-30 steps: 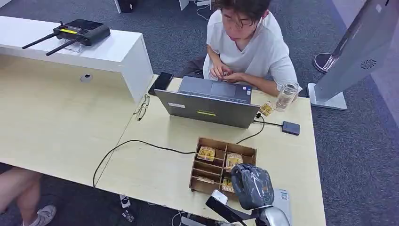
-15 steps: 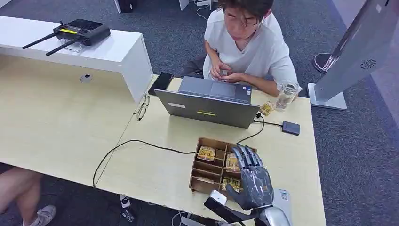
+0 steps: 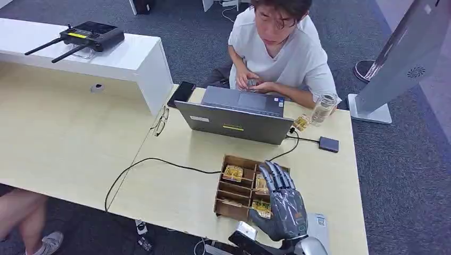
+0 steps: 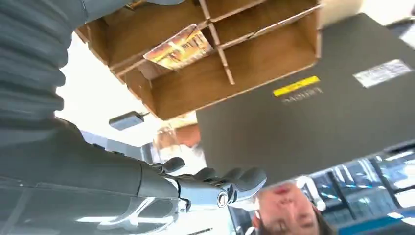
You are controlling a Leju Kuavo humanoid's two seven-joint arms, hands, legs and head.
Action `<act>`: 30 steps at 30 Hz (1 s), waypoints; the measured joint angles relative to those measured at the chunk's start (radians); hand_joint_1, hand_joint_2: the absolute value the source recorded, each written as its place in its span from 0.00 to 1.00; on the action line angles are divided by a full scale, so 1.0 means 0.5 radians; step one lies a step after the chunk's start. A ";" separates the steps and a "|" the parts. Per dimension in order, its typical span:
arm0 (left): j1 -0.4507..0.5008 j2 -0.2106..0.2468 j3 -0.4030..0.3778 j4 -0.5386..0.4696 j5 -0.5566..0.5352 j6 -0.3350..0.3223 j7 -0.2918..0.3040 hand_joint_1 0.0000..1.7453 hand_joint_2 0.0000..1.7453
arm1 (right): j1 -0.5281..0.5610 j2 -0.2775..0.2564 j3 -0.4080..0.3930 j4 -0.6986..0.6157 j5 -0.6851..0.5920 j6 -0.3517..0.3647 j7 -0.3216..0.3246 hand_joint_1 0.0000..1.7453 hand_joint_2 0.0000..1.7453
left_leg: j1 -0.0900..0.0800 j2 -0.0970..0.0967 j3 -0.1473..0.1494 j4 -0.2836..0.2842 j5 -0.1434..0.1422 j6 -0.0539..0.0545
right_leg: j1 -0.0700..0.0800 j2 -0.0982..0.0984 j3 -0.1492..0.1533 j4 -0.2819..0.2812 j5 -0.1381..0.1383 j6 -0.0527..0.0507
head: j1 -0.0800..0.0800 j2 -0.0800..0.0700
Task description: Pass the card to the sensor for recognition and then transmit it.
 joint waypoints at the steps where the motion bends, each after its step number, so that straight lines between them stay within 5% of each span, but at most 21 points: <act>1: 0.002 0.000 0.001 0.001 0.003 0.000 -0.001 0.00 0.00 | 0.011 -0.011 0.001 -0.021 -0.012 -0.002 -0.006 0.00 1.00 | 0.000 0.000 0.000 0.000 0.000 0.000 | 0.000 0.000 0.000 0.000 0.000 0.000 | 0.000 0.000; 14: 0.004 -0.015 0.030 0.000 0.015 0.006 -0.001 0.00 0.00 | 0.087 -0.089 0.076 -0.123 -0.151 0.066 -0.113 0.00 1.00 | 0.000 0.000 0.000 0.000 0.000 0.000 | 0.000 0.000 0.000 0.000 0.000 0.000 | 0.000 0.000; 30: -0.003 -0.014 0.030 0.000 -0.010 0.011 0.005 0.00 0.00 | 0.004 0.062 0.177 0.134 -0.240 0.096 -0.179 0.00 1.00 | 0.000 0.000 0.000 0.000 0.000 0.000 | 0.000 0.000 0.001 0.000 0.000 0.000 | -0.001 0.000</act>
